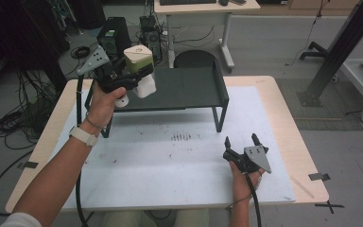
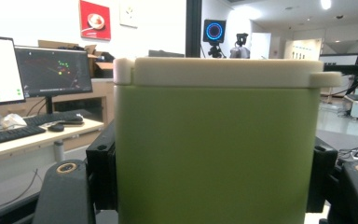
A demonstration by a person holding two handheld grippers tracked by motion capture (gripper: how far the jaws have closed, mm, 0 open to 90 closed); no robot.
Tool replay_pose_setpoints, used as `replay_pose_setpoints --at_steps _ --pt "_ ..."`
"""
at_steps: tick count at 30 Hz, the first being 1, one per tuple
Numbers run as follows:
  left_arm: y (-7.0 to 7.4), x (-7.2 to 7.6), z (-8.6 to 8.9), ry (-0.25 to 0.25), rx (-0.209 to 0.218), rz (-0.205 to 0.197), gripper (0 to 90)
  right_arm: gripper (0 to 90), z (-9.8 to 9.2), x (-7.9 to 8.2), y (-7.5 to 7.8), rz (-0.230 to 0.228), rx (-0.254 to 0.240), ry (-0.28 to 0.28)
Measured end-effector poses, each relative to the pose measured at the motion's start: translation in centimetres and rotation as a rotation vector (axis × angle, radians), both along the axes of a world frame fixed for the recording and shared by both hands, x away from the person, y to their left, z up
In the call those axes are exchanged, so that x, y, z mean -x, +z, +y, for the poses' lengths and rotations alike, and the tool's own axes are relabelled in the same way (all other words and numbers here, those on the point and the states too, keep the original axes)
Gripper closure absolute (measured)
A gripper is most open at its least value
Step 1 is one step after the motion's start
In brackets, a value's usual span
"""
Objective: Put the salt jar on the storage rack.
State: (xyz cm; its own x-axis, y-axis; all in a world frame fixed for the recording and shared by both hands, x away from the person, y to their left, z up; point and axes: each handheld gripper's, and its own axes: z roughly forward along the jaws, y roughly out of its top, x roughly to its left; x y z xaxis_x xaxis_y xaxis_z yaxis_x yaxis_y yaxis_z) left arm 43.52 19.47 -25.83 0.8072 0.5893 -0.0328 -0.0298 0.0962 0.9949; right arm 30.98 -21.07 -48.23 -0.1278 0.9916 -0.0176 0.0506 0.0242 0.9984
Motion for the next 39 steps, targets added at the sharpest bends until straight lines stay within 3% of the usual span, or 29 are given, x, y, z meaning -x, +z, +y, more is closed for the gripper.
replay_pose_setpoints --at_steps 20,39 --pt "-2.8 -5.6 -1.5 -0.015 -0.021 0.050 29.5 5.7 0.0 0.0 0.0 -0.002 -0.004 -0.003" --pt "-5.0 -7.5 -2.1 -0.016 -0.061 0.082 29.5 5.8 0.0 0.0 0.0 -0.001 -0.005 -0.003"
